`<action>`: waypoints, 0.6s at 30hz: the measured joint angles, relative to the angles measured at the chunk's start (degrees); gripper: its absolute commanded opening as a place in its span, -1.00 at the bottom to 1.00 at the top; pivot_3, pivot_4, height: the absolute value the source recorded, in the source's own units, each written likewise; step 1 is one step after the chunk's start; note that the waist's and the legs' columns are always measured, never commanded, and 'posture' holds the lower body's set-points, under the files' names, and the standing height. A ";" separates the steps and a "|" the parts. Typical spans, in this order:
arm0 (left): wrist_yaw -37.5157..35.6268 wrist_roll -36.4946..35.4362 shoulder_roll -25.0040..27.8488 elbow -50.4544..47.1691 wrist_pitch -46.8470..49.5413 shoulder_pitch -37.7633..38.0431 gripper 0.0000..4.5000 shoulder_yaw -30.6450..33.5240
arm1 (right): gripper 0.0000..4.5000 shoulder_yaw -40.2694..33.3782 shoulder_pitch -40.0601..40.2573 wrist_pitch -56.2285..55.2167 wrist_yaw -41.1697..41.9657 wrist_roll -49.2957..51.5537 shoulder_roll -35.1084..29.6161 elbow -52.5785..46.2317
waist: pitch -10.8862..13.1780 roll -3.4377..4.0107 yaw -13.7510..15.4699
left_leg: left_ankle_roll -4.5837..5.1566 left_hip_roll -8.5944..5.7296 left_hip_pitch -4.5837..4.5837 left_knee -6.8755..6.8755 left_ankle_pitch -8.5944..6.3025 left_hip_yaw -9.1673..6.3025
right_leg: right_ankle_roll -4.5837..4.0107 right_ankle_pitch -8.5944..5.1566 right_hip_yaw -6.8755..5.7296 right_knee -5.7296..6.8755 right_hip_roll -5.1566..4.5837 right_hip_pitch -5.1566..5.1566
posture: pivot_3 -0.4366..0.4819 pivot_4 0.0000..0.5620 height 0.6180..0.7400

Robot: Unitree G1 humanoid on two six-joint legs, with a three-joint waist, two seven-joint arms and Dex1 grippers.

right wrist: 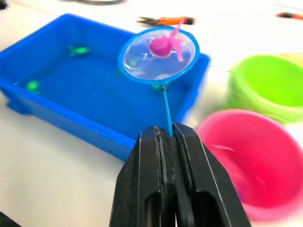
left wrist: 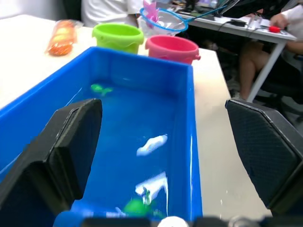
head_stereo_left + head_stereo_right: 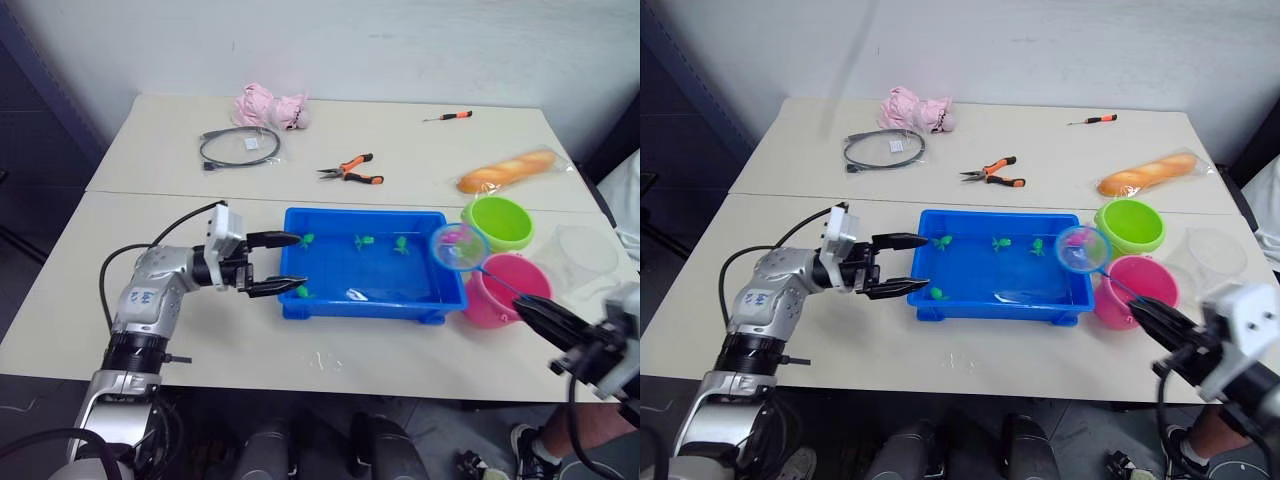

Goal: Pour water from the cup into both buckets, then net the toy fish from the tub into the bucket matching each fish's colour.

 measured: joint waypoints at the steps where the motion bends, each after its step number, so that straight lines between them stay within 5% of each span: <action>1: -0.17 0.04 -0.57 0.20 0.15 -1.23 0.98 -0.41 | -1.00 -2.00 2.04 -1.71 1.04 -0.31 2.10 0.28 | 0.00 0.00 -0.03 | 0.00 0.00 0.00 0.00 0.00 -0.03 | 0.00 0.00 -0.01 -0.01 0.01 0.00 | -0.05 -0.47 0.99; 9: -0.80 0.09 -3.56 2.00 0.92 -5.15 0.98 -2.06 | -1.00 -6.79 8.18 -15.88 4.73 -12.56 7.47 8.62 | -0.02 0.02 -0.91 | -0.03 0.01 0.25 -0.02 -0.03 0.17 | -0.01 -0.01 0.25 -0.13 0.03 0.04 | -0.05 -0.47 0.99; 18: 0.22 0.09 -4.15 1.14 3.14 -5.40 0.98 -2.51 | -1.00 0.04 4.53 -31.94 1.92 -33.05 6.92 17.92 | -0.04 0.05 -0.89 | -0.11 0.02 0.51 -0.05 -0.05 0.28 | -0.07 -0.04 0.40 0.01 0.00 0.13 | -0.05 -0.47 0.99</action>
